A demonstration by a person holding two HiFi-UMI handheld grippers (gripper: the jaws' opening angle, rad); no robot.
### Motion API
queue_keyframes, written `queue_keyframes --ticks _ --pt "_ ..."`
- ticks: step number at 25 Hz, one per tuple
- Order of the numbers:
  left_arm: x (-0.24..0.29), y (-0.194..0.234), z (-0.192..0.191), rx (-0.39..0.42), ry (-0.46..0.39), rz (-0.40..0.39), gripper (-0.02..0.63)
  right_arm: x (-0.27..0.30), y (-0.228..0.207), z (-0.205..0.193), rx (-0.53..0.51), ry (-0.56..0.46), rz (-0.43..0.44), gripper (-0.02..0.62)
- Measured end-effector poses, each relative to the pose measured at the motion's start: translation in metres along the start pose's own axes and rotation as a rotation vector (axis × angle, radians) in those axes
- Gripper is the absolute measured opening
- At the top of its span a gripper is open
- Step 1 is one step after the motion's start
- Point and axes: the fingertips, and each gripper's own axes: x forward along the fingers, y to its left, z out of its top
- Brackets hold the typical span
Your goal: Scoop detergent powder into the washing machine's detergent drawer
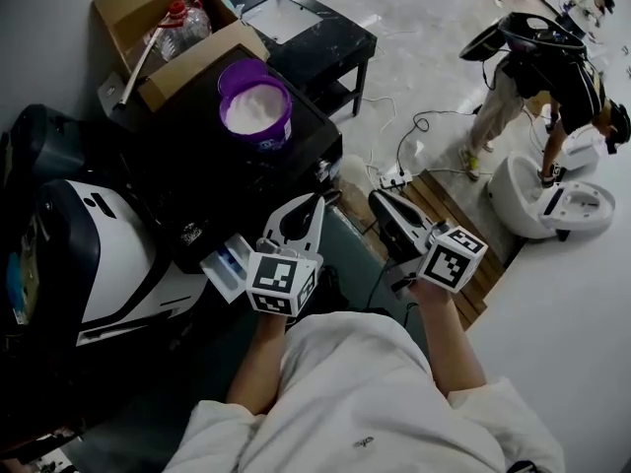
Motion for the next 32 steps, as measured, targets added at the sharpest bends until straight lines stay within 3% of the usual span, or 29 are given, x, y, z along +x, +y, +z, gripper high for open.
queue_keyframes --ticks 20,32 --pt "0.032 0.07 0.012 -0.026 0.009 0.015 0.02 0.079 -0.009 0.026 -0.002 0.023 0.01 0.009" --pt "0.054 0.117 0.036 -0.087 -0.012 0.16 0.02 0.16 -0.015 0.058 -0.003 0.154 0.152 0.009"
